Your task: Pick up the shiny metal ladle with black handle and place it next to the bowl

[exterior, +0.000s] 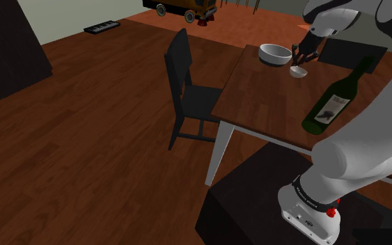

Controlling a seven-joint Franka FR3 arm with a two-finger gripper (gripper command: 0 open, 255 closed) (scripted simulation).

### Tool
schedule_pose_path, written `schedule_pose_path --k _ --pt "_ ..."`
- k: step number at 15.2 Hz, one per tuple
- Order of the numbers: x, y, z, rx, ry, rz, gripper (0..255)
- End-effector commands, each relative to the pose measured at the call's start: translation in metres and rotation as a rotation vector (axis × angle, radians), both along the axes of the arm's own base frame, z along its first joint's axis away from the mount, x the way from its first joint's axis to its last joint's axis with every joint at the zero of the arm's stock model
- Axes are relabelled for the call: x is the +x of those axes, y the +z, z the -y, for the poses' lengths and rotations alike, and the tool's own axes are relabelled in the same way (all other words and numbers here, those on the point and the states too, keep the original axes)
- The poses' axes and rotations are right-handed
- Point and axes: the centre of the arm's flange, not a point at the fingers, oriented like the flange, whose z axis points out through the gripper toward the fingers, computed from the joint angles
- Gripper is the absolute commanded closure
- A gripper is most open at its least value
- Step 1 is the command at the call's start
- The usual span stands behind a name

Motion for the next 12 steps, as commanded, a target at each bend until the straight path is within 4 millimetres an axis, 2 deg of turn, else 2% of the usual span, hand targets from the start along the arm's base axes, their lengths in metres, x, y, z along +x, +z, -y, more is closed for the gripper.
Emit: schedule_pose_path --k 1,12 --pt "0.000 -0.011 0.000 0.000 0.000 0.000 255" --pt "0.000 -0.069 0.000 0.000 0.000 0.000 255"
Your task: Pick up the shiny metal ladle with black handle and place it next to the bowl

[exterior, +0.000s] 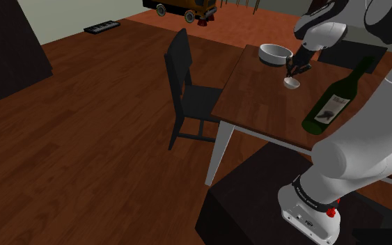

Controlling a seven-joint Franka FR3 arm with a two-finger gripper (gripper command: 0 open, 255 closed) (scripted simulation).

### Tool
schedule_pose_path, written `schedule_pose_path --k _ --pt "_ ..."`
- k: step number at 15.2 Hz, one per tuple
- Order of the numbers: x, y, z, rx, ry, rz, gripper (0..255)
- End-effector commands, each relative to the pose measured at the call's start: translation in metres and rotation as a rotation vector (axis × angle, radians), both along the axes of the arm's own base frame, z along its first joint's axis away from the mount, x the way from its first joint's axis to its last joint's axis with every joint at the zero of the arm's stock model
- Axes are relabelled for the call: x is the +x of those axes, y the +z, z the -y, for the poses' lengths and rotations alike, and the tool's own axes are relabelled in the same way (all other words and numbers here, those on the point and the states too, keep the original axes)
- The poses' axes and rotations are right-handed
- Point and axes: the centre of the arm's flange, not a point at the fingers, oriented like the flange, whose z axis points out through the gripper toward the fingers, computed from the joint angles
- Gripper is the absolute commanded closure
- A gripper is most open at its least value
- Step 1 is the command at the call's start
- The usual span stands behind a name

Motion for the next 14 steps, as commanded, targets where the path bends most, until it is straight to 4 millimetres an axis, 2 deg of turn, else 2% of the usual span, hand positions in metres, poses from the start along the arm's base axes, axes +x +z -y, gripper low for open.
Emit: schedule_pose_path --k 1,8,14 --pt "-0.001 -0.011 0.000 0.000 0.000 0.000 255" --pt "-0.001 -0.048 0.000 0.000 0.000 0.000 255" --pt "-0.001 -0.048 0.000 0.000 0.000 0.000 255"
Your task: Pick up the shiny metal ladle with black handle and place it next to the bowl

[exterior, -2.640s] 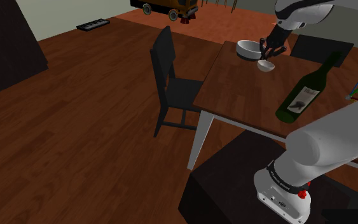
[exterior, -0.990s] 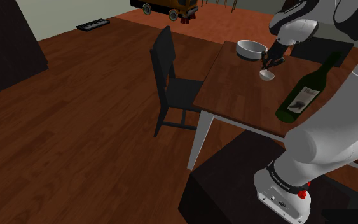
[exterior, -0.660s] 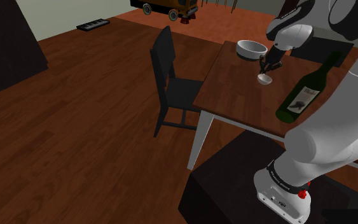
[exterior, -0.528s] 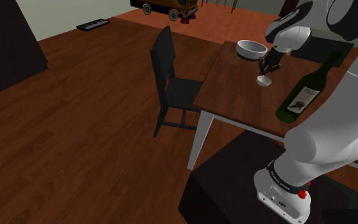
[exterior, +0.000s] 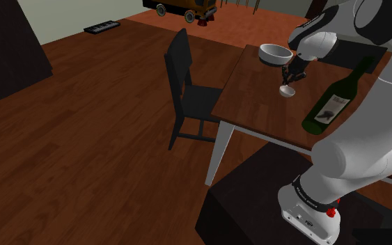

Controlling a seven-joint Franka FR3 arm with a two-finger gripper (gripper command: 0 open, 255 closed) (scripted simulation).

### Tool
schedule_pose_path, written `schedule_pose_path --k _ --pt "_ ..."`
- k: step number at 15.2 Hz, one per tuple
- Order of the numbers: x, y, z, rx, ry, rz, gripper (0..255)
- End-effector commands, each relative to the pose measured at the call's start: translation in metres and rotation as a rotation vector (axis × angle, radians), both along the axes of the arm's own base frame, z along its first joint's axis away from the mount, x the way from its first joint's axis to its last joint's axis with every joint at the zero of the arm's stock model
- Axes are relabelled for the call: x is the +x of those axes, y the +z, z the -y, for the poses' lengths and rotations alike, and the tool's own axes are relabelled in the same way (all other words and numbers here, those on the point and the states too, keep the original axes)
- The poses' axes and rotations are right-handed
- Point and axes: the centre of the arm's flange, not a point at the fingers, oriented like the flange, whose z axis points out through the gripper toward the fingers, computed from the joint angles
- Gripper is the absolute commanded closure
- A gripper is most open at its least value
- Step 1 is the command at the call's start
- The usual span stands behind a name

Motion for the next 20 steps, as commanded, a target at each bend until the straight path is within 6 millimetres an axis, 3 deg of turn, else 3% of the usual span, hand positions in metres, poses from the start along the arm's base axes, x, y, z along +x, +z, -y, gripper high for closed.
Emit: schedule_pose_path --k 1,2,3,8,12,20 --pt "0.000 0.000 0.000 0.000 0.000 0.000 255" --pt "0.000 0.000 0.000 0.000 0.000 0.000 255" --pt "0.000 0.000 0.000 0.000 0.000 0.000 0" --pt "0.000 0.000 0.000 0.000 0.000 0.000 0" --pt "-0.007 0.049 -0.003 0.000 0.000 0.000 0" --pt "-0.007 0.049 -0.003 0.000 0.000 0.000 0"
